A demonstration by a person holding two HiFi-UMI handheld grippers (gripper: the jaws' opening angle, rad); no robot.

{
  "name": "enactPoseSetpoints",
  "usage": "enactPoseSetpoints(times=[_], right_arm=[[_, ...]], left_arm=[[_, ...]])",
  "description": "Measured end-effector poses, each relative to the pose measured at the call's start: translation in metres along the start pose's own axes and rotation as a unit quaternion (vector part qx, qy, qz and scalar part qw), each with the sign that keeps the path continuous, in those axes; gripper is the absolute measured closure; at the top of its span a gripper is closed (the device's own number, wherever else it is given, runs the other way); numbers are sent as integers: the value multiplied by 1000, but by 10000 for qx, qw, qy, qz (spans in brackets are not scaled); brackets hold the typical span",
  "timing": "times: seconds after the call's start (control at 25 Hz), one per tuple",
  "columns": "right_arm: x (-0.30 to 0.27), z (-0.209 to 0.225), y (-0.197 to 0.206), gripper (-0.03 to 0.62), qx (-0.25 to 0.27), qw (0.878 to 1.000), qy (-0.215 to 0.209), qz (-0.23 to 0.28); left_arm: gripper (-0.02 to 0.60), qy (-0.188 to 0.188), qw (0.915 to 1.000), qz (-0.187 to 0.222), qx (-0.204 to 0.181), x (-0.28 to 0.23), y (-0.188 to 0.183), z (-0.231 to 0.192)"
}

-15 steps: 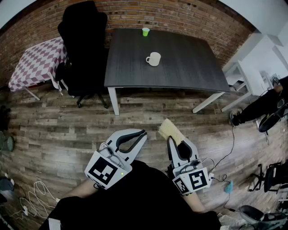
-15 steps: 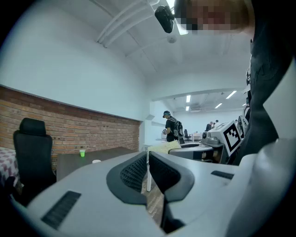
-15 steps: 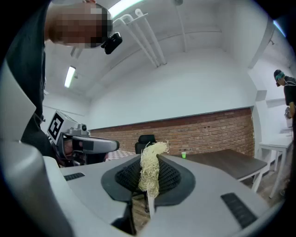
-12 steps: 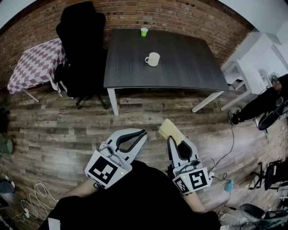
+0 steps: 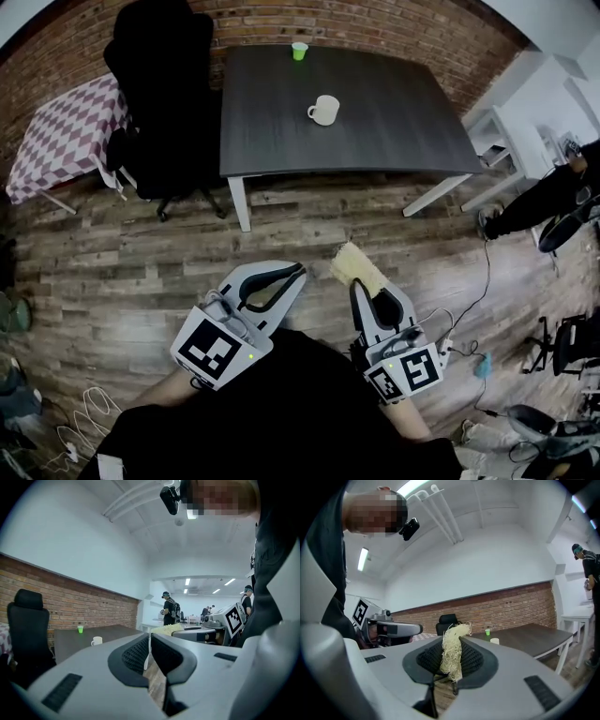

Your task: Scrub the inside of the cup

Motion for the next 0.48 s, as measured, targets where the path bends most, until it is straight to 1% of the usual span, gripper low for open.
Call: enactPoseSetpoints(times=[0.16, 0.24, 0.36, 0.48], right_arm=[[-28, -23, 13, 511, -41, 9994, -62, -344], [-44, -27, 19, 511, -104, 9987, -50, -501], [-59, -19, 28, 511, -181, 9971, 50, -740], [-76, 6, 40, 511, -218, 9957, 3, -898]], left_arm=[[551, 56, 9994, -106, 320, 14, 13, -32], [551, 178, 9988, -216, 412, 13, 21, -48], [551, 310, 9980, -331, 432, 1, 30, -64], [551, 272, 9970, -407, 607, -30, 38, -80]])
Point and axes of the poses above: the fingertips, and each gripper's own axes: x backward along the fingers, z to its right, y out of its underside, the point moved 10 cm from there along x, backward along the fingers, and after that the axes turned 7 degrees about x, right-handed, at the moved point
